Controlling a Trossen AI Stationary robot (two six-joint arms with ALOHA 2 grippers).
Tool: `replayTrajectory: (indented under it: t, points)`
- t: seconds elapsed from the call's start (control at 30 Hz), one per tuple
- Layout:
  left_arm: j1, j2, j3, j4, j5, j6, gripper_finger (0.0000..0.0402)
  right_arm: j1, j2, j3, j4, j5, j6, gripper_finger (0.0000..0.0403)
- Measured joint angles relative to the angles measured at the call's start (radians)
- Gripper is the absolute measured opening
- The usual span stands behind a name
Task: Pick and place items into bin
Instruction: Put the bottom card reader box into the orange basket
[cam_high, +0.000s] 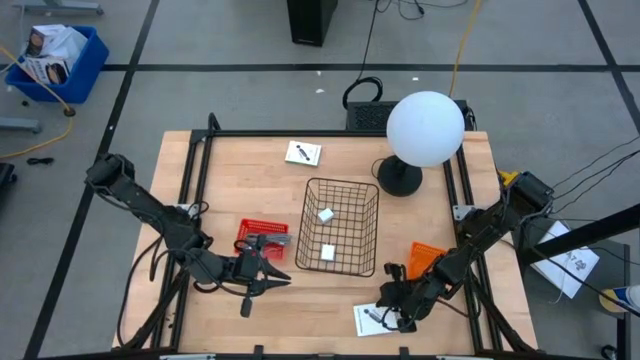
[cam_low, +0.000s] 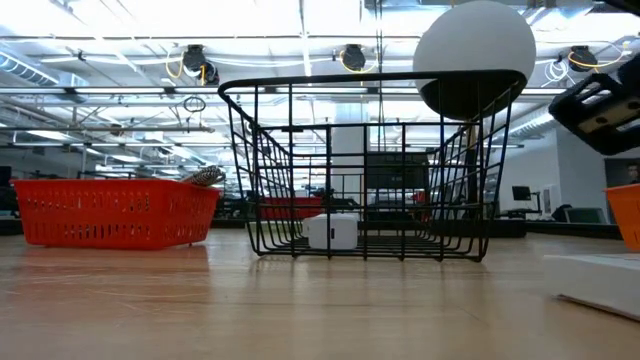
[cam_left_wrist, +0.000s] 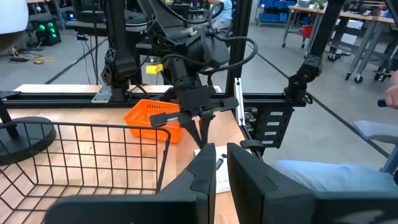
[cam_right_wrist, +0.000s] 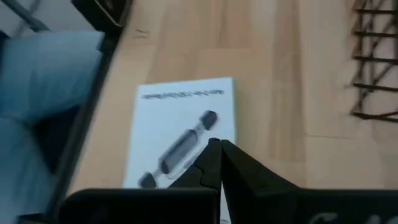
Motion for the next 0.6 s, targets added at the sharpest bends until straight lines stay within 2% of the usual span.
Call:
replayTrajectory:
  t: [0.1, 0.33, 0.4, 0.5, 0.6]
  points:
    - [0.0, 0.0, 0.0, 0.0, 0.0, 0.0, 0.0047, 0.013, 0.001, 0.0, 0.058, -0.02, 0.004, 0.0001]
    - [0.002, 0.0, 0.0, -0.001, 0.0, 0.0, 0.0047, 0.039, -0.001, 0.001, 0.346, -0.04, -0.019, 0.0]
    - [0.003, 0.0, 0.0, -0.002, 0.0, -0.003, 0.0047, 0.044, -0.002, 0.002, 0.359, -0.041, -0.026, 0.0007]
    - [0.003, 0.0, 0.0, -0.005, 0.0, -0.009, 0.0047, 0.047, -0.001, 0.002, 0.322, -0.013, -0.032, 0.004]
    - [0.003, 0.0, 0.0, -0.021, 0.0, -0.011, 0.0047, 0.044, 0.003, 0.002, 0.311, -0.011, -0.029, 0.0097]
